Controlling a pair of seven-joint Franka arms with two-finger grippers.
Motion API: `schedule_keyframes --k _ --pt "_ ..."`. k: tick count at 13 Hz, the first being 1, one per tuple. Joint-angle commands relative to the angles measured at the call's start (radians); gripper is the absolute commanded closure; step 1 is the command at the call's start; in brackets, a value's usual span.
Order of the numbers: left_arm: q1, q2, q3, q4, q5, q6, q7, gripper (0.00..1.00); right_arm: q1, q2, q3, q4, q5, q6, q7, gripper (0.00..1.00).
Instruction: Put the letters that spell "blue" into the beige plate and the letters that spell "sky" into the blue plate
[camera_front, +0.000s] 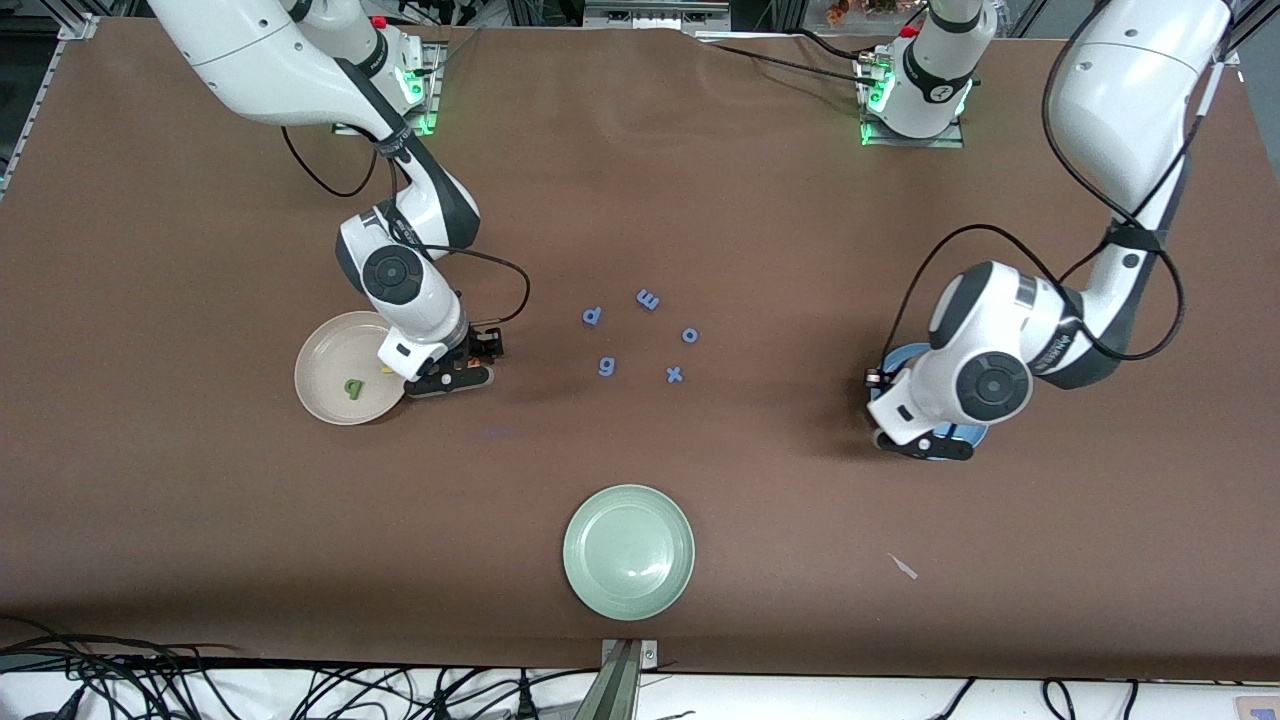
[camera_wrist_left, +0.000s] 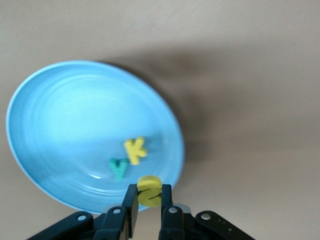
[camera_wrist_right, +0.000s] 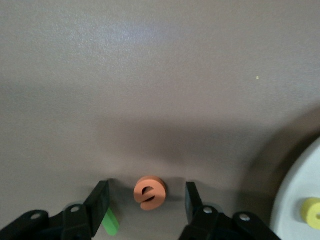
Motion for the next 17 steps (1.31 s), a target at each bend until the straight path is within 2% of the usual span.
schedule_keyframes --k 1,2,4,5,6,9,11,14,16,17 --pt "0.020 0.020 -0.004 -0.025 0.086 0.002 0.023 0.89 0.004 -0.004 -0.001 -0.009 0.005 0.010 0.003 0.47" --pt "0.023 0.026 -0.004 -0.023 0.086 0.003 0.025 0.86 0.004 -0.009 -0.001 -0.010 0.005 0.006 -0.003 0.52" --pt "0.026 0.040 -0.001 -0.023 0.097 0.025 0.029 0.73 0.004 -0.020 -0.003 -0.016 0.005 -0.003 -0.004 0.67" --pt "0.048 0.048 -0.001 -0.025 0.144 0.037 0.031 0.55 0.004 -0.023 -0.004 -0.019 0.005 -0.004 -0.008 0.76" --pt "0.052 0.046 -0.003 -0.025 0.152 0.034 0.031 0.01 0.003 -0.035 -0.007 -0.021 0.004 -0.004 -0.033 0.83" --pt "0.048 0.008 -0.021 -0.005 0.143 0.001 0.028 0.00 -0.003 -0.107 -0.058 -0.012 0.014 -0.103 -0.183 0.83" --pt "0.052 -0.071 -0.059 0.012 0.141 -0.052 0.025 0.00 -0.037 -0.155 -0.099 -0.019 0.015 -0.141 -0.344 0.83" --pt "0.051 -0.214 -0.063 0.041 0.126 -0.076 0.026 0.00 -0.103 -0.219 -0.136 -0.067 0.015 -0.185 -0.530 0.82" --pt "0.045 -0.285 -0.066 0.102 0.043 -0.143 0.025 0.00 -0.114 -0.253 -0.170 -0.157 0.015 -0.153 -0.541 0.66" --pt "0.043 -0.286 -0.073 0.170 0.008 -0.203 0.026 0.00 -0.121 -0.262 -0.182 -0.218 0.015 -0.095 -0.541 0.66"
